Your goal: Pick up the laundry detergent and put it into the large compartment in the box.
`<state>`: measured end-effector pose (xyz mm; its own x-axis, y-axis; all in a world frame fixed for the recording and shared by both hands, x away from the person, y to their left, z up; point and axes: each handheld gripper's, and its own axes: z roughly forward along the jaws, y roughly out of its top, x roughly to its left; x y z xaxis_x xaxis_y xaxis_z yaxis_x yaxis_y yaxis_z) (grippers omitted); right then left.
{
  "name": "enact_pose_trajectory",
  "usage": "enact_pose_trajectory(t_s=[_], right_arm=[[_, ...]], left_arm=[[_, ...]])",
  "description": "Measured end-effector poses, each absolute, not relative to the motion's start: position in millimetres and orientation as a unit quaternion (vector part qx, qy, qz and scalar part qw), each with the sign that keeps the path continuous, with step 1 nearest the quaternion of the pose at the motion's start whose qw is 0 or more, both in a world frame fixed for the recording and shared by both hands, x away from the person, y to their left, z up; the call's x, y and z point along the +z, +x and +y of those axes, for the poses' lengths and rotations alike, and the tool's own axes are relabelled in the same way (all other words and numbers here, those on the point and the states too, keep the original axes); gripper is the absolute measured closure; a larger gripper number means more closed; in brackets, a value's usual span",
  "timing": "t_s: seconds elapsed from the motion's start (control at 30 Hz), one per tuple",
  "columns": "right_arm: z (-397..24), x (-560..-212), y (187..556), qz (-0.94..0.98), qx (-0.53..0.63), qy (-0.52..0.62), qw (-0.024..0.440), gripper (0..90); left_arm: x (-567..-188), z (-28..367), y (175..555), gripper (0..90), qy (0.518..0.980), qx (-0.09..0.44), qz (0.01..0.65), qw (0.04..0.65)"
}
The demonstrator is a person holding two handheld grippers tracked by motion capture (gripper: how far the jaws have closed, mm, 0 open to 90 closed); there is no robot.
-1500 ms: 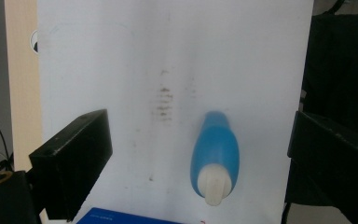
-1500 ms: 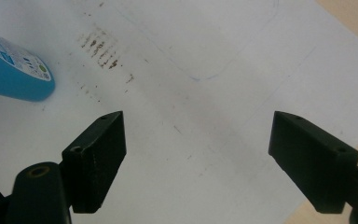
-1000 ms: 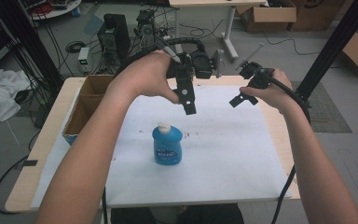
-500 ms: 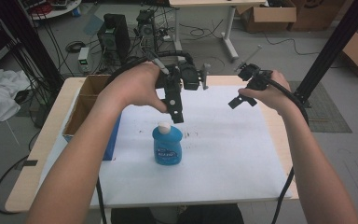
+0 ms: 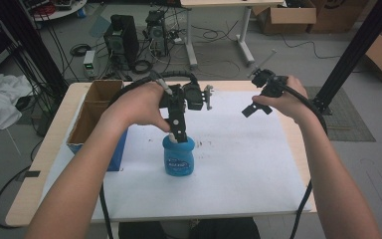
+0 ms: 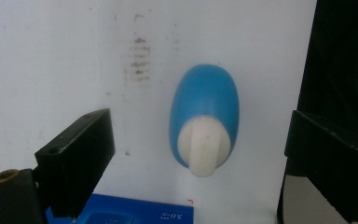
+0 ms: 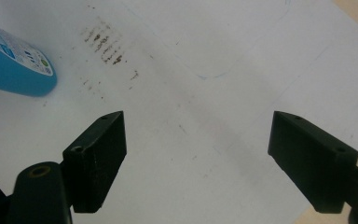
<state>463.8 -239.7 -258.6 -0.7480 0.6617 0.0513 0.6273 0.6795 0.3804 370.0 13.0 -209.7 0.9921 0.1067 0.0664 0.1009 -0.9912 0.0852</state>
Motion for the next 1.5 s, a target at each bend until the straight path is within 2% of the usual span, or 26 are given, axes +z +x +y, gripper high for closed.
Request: enact_pose_trajectory(t_s=[0.9, 1.5], right_arm=[[-243.9, -261.9, 461.0, 0.912, 0.191, 0.361, 0.038, 19.6], [-244.7, -270.0, 462.3, 0.913, 0.189, 0.360, 0.033, 19.5]], left_arm=[[-263.5, 18.7, 372.1, 10.2, 0.998, 0.012, 0.050, 0.024], [-284.7, 18.5, 373.0, 15.4, 0.999, 0.009, 0.045, 0.022]])
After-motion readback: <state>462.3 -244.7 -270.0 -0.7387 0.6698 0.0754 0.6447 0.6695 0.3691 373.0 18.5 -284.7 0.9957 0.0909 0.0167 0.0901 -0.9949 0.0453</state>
